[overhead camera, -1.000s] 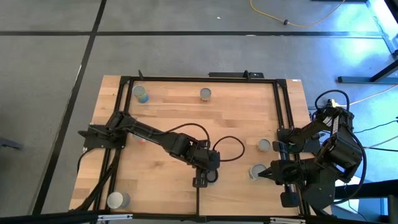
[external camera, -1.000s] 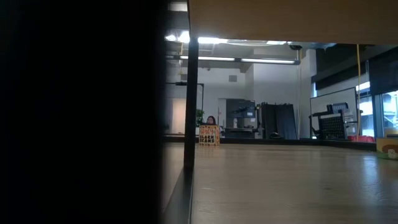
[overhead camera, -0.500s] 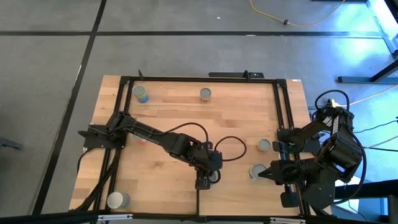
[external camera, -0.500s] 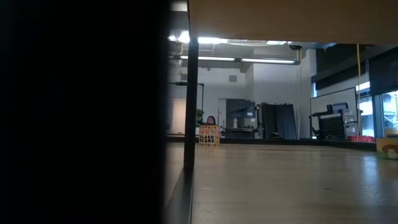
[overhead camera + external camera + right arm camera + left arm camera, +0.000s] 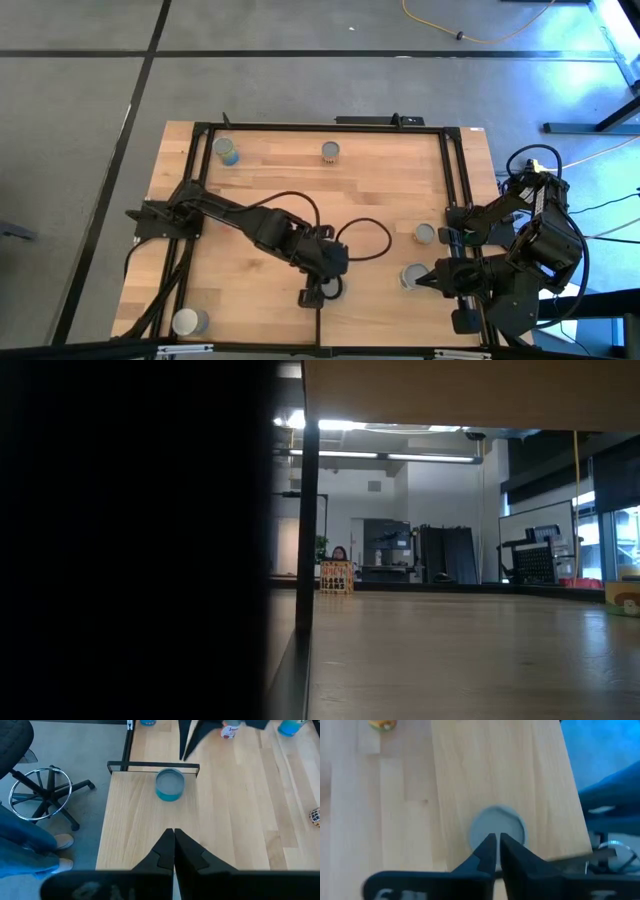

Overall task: Pick and place cans onto a shelf
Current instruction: Put the green tuna can on the shelf

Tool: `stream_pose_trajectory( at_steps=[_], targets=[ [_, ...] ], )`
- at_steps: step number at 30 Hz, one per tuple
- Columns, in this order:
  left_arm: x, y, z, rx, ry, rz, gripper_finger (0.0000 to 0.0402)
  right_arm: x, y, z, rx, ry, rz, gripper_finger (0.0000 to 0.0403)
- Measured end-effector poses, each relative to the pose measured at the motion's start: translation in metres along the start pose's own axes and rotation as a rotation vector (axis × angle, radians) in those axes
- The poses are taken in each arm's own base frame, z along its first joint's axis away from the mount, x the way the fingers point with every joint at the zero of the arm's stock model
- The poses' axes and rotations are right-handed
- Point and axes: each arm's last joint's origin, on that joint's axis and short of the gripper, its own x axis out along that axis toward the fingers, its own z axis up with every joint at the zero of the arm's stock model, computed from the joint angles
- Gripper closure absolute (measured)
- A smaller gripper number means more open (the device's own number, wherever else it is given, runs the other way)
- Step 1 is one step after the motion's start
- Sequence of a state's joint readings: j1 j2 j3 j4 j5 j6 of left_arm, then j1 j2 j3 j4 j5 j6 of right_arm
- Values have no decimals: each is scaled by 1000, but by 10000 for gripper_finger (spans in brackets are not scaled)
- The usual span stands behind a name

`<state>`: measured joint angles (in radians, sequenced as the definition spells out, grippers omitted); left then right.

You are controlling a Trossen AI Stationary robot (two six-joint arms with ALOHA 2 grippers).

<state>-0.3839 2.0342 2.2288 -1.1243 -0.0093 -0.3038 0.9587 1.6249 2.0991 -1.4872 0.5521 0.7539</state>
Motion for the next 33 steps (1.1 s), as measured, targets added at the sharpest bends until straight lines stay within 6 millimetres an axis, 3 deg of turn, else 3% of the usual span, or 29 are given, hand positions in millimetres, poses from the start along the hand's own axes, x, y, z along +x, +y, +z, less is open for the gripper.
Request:
stream_pose_trajectory(
  at_steps=[10, 19, 28, 33],
  targets=[
    [22, -15, -18, 34, 85, -21, 401, 0, 0, 0, -8, 3, 3, 399],
    [31, -27, -20, 46, 55, -116, 401, 0, 0, 0, -29, 4, 5, 399],
    [32, -12, -14, 20, 24, -35, 401, 0, 0, 0, -29, 3, 6, 399],
    [52, 4, -12, -9, 58, -4, 401, 0, 0, 0, -28, 4, 7, 399]
  ],
)
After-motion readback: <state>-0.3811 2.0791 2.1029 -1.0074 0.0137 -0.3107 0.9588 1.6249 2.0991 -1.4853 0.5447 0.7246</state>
